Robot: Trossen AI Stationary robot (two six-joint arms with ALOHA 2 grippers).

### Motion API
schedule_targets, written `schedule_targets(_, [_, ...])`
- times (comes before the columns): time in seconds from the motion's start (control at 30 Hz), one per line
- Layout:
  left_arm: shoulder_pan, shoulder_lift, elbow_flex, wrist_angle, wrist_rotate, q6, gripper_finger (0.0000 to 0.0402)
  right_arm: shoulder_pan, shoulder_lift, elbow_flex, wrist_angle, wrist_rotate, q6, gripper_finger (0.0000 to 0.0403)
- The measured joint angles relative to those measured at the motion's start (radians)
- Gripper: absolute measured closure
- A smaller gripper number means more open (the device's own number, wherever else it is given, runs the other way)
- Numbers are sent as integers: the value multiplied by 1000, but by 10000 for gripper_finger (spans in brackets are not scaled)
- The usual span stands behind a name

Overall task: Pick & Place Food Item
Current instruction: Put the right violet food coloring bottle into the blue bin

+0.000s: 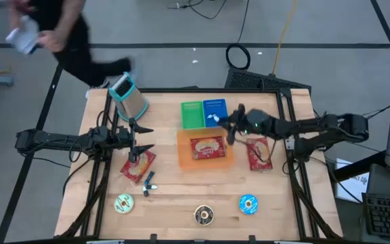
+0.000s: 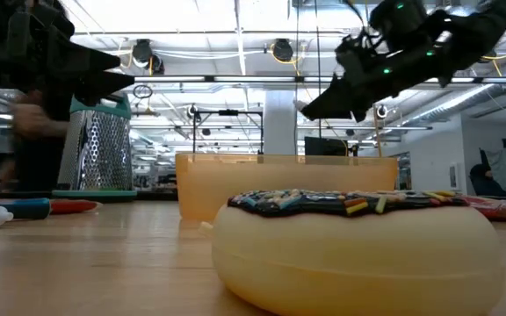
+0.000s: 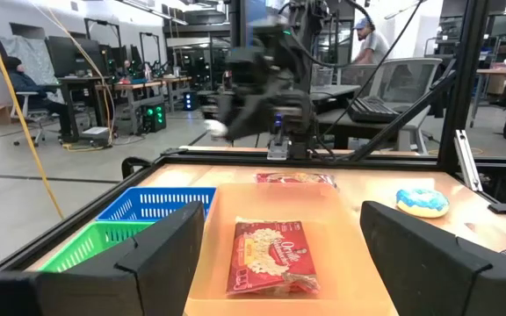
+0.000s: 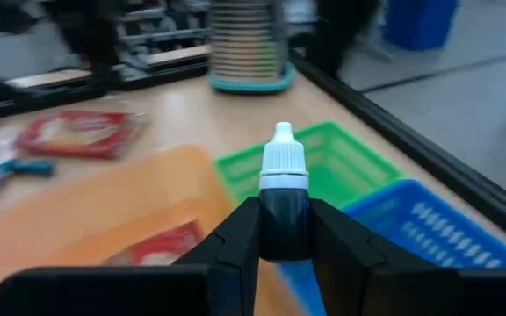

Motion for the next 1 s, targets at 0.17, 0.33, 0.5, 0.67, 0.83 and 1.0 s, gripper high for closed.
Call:
schedule_targets(0.17, [0,0,0,0,0,0,96,-112,83,83,-70,-50,-3,329])
schedule_targets(0.33, [0,0,0,0,0,0,96,-145,204,126,-76,-83,-7,327])
schedule_targets(0.5, [0,0,0,0,0,0,96,-170,282,132,-83,-80,-31,326])
schedule_targets(0.67, [0,0,0,0,0,0,96,-198,310,133,-117,-76,-30,326])
schedule_targets(0.83, [0,0,0,0,0,0,96,-198,305,133,-119,-80,-30,326])
schedule_targets(1.0, [0,0,0,0,0,0,96,-199,297,133,-115,-79,-30,316])
